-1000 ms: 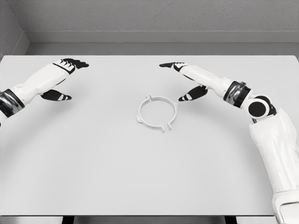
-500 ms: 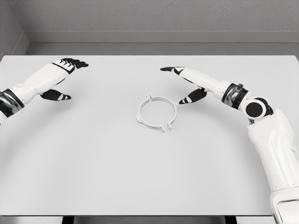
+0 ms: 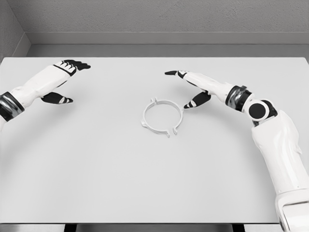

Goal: Assemble PVC drainage pipe clamps

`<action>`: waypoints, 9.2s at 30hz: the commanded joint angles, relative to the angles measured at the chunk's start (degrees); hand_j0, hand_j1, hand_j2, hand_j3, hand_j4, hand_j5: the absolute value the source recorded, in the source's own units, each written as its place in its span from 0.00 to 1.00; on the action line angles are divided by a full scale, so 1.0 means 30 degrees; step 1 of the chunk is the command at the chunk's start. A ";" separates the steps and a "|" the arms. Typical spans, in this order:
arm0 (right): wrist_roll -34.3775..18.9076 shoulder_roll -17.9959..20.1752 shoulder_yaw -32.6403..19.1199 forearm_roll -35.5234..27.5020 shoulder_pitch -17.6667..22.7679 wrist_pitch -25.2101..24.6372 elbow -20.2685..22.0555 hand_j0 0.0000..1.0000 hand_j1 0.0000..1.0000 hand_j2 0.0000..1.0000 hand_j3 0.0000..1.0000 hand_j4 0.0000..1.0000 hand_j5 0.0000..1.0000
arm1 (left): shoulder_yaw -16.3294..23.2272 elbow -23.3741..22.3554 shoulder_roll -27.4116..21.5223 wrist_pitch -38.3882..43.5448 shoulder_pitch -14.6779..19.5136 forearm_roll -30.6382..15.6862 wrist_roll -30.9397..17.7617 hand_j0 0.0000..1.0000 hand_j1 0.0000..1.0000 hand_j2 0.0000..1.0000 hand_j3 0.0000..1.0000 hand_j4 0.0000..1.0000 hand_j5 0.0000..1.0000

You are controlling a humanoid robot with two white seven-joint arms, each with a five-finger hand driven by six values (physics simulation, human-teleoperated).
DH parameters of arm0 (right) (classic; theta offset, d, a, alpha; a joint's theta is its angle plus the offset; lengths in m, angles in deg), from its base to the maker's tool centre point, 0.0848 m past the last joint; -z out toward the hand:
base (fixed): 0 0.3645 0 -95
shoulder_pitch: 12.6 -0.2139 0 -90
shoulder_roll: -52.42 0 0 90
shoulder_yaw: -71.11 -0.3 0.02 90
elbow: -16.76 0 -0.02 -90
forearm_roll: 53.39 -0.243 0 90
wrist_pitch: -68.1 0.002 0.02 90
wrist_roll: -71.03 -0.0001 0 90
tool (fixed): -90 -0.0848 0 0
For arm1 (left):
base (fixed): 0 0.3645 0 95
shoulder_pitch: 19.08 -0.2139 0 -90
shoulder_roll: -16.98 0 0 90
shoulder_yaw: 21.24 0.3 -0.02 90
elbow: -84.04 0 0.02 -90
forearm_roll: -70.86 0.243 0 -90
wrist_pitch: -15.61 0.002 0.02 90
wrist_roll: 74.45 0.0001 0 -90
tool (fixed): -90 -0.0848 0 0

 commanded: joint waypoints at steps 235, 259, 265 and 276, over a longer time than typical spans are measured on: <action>0.0008 0.3581 -1.0260 -0.0368 0.9346 0.1706 1.2191 1.00 1.00 1.00 1.00 1.00 1.00 | 0.2486 0.0707 0.6869 0.0009 -0.1084 0.0369 -0.0017 1.00 1.00 1.00 1.00 1.00 1.00; 0.0008 0.3581 -1.0260 -0.0368 0.9346 0.1706 1.2191 1.00 1.00 1.00 1.00 1.00 1.00 | 0.2252 -0.0201 0.6664 0.0009 -0.0674 0.0486 -0.0017 1.00 1.00 1.00 1.00 1.00 1.00; 0.0008 0.3581 -1.0260 -0.0368 0.9346 0.1706 1.2191 1.00 1.00 1.00 1.00 1.00 1.00 | 0.2222 0.0033 0.6634 0.0009 -0.0674 0.0164 -0.0017 1.00 1.00 1.00 1.00 1.00 1.00; 0.0008 0.3581 -1.0260 -0.0368 0.9375 0.1706 1.2220 1.00 1.00 1.00 1.00 1.00 1.00 | 0.1637 0.0298 0.6605 0.0009 -0.0674 0.0135 0.0012 1.00 1.00 1.00 1.00 1.00 1.00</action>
